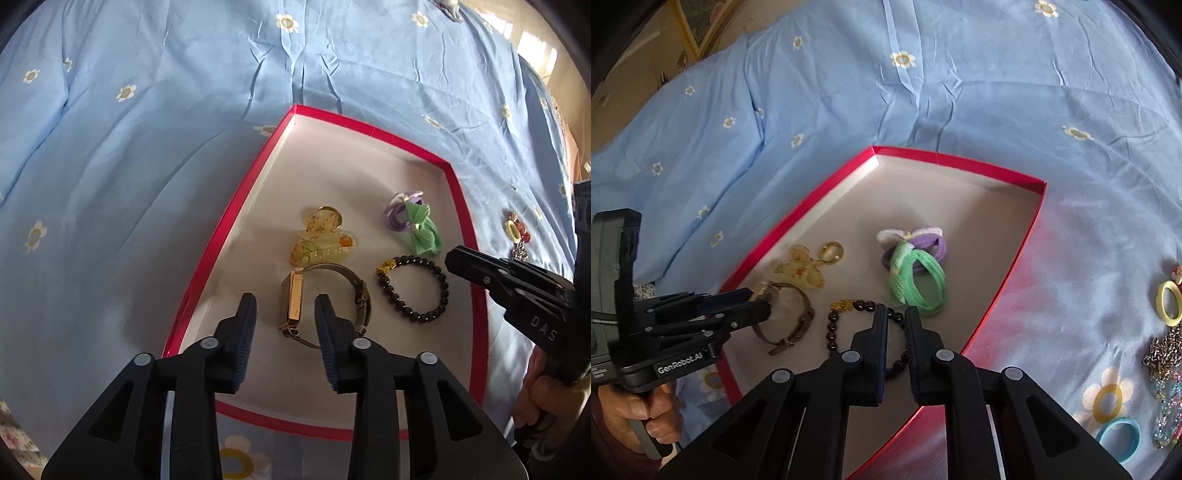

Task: Organize jewelry
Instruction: 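Open both tools to drop the watch and black bracelet into the box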

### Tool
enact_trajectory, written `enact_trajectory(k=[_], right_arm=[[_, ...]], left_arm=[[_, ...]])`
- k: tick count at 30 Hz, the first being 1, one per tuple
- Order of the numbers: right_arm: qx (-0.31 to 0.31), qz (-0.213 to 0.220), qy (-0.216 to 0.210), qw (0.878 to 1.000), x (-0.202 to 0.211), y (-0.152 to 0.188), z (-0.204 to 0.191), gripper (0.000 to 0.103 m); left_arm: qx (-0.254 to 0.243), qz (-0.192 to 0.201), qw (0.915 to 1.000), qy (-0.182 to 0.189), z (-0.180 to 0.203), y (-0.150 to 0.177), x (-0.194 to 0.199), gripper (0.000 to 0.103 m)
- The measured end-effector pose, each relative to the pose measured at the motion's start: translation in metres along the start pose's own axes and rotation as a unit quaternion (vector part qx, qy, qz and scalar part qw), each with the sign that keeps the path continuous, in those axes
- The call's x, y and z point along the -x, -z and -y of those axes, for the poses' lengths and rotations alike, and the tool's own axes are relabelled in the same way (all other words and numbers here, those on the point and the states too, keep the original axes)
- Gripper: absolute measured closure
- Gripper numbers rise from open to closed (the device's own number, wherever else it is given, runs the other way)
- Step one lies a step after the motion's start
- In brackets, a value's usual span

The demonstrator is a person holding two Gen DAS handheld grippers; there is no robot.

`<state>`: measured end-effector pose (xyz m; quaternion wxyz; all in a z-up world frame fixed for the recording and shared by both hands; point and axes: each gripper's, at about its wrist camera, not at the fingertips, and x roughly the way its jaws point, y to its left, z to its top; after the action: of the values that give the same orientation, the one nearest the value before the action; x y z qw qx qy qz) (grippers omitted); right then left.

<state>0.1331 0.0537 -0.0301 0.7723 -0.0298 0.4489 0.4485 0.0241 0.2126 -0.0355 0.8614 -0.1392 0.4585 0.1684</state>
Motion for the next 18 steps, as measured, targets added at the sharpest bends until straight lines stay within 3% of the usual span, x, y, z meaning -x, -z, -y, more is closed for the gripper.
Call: enact_trajectory(k=[5, 8, 18], right_arm=[[-0.005, 0.028, -0.009, 1.0, 0.026, 0.002, -0.001, 0.088], [-0.016, 0.042, -0.01, 0.999, 0.046, 0.008, 0.005, 0.078], [-0.049, 0.066, 0.026, 0.996, 0.104, 0.041, 0.037, 0.072]], left_arm=[[0.006, 0.017, 0.9998, 0.01, 0.006, 0.001, 0.017, 0.064], [0.007, 0.023, 0.9995, 0.019, 0.012, 0.002, 0.025, 0.061], [-0.016, 0.014, 0.9979, 0.06, 0.052, 0.015, 0.034, 0.058]])
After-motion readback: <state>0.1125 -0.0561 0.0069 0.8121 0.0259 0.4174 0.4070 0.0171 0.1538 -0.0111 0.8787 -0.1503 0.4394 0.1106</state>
